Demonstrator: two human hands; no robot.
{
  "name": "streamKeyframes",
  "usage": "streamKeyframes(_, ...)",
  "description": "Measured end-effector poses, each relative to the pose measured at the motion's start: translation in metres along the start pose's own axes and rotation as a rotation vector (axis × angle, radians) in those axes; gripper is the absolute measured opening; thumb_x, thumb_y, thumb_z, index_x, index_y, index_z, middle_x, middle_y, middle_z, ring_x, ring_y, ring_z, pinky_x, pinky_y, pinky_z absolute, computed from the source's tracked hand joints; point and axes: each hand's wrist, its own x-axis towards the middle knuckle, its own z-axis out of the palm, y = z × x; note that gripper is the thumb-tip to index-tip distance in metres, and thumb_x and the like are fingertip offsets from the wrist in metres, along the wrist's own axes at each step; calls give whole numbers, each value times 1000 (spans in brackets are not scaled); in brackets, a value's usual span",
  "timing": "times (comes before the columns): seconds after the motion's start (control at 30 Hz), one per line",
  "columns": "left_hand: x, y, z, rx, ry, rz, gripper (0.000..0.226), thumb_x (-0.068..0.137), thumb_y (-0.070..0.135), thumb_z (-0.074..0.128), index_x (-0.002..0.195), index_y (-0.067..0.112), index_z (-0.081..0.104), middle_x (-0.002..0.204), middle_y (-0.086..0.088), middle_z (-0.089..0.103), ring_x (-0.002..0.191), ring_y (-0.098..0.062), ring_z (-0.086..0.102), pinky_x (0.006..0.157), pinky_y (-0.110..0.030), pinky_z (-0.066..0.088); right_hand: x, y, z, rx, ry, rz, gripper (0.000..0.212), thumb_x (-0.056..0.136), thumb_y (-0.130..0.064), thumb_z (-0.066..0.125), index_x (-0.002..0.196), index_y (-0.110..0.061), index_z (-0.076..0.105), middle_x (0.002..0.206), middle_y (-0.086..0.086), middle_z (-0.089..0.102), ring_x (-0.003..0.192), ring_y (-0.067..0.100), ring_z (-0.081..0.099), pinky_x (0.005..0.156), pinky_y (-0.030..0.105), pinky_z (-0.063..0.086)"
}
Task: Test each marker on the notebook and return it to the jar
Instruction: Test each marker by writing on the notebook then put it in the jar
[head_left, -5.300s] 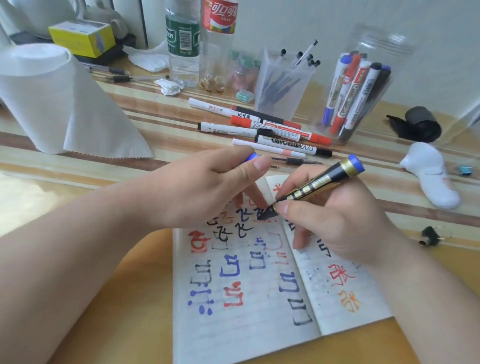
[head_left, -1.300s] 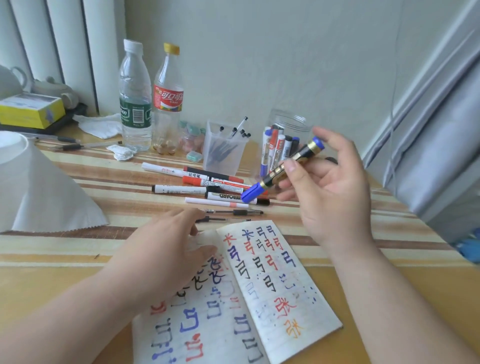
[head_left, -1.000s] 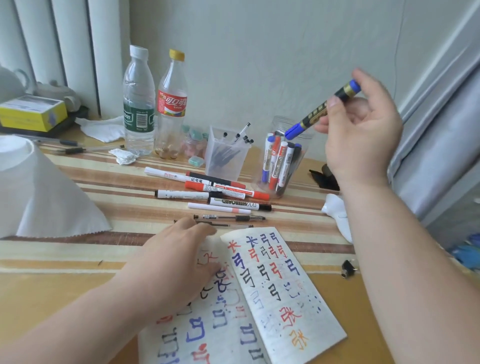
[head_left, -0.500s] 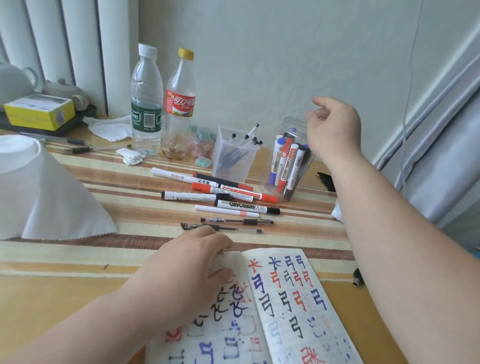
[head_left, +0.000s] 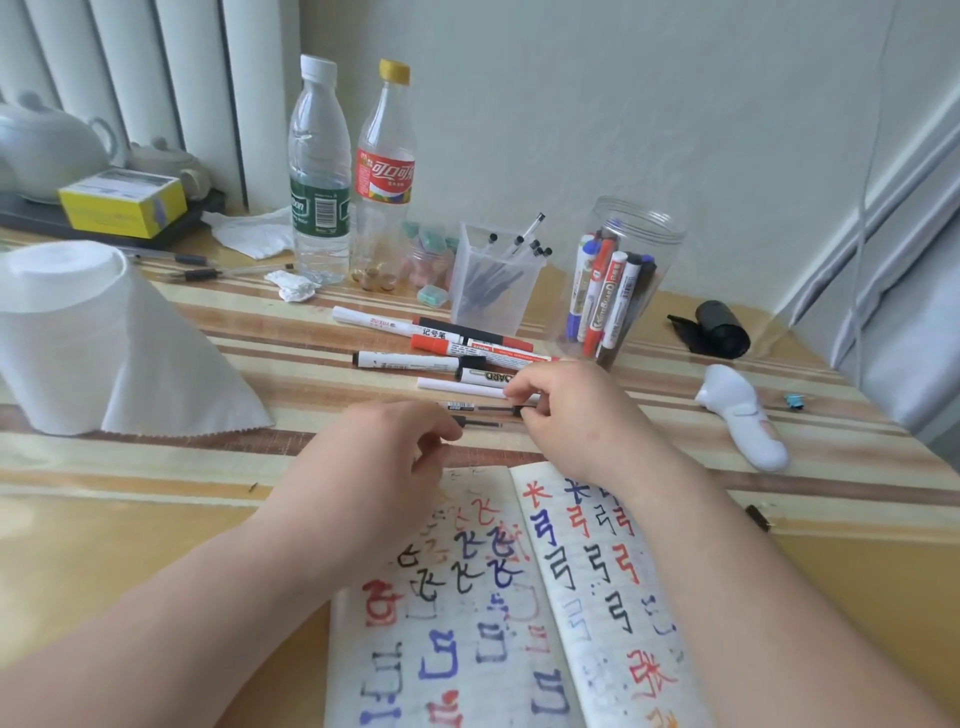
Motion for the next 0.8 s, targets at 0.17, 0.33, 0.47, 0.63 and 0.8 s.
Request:
streamKeyframes(0.17, 2, -6, -3, -88, 72, -49, 14, 96, 25, 65, 101, 35, 73, 76, 29, 60, 76, 7, 61, 58, -6, 41, -2, 2, 4, 18, 6, -75, 28, 91, -15, 67, 110, -35, 73, 85, -27, 50, 77, -2, 48, 72, 20, 41)
streamKeyframes(0.33, 1, -7, -4, -185, 118, -85, 10, 95, 26, 65, 95, 32, 73, 78, 22, 68, 78, 1, 63, 68, -26, 55, -8, -5, 5, 78, 28, -251, 20, 86, -14, 69, 101, -26, 75, 95, -16, 63, 90, 5, 52, 82, 29, 49)
streamKeyframes(0.47, 3, -6, -5, -196, 117, -89, 9, 94, 27, 65, 92, 30, 73, 76, 17, 69, 72, -3, 64, 66, -27, 55, -8, -12, 10, 47, -25, -209, 21, 85, -13, 66, 99, -25, 76, 97, -11, 69, 93, 14, 62, 86, 37, 54)
streamKeyframes(0.63, 1, -3, -8, -124, 59, -75, 11, 94, 35, 67, 103, 32, 71, 89, 20, 67, 82, 2, 61, 66, -18, 50, -8, -14, 8, 9, -31, -226, 25, 80, -12, 65, 97, -30, 68, 90, -14, 66, 92, 14, 59, 84, 38, 54)
streamKeyframes(0.8, 1, 0, -13, -113, -18, -30, 47, 93, 49, 67, 136, 34, 57, 115, 17, 56, 86, 0, 63, 69, -21, 55, -18, -15, -4, 172, 55, -320, 16, 77, -13, 74, 86, -25, 69, 81, -15, 65, 78, 6, 61, 76, 31, 53)
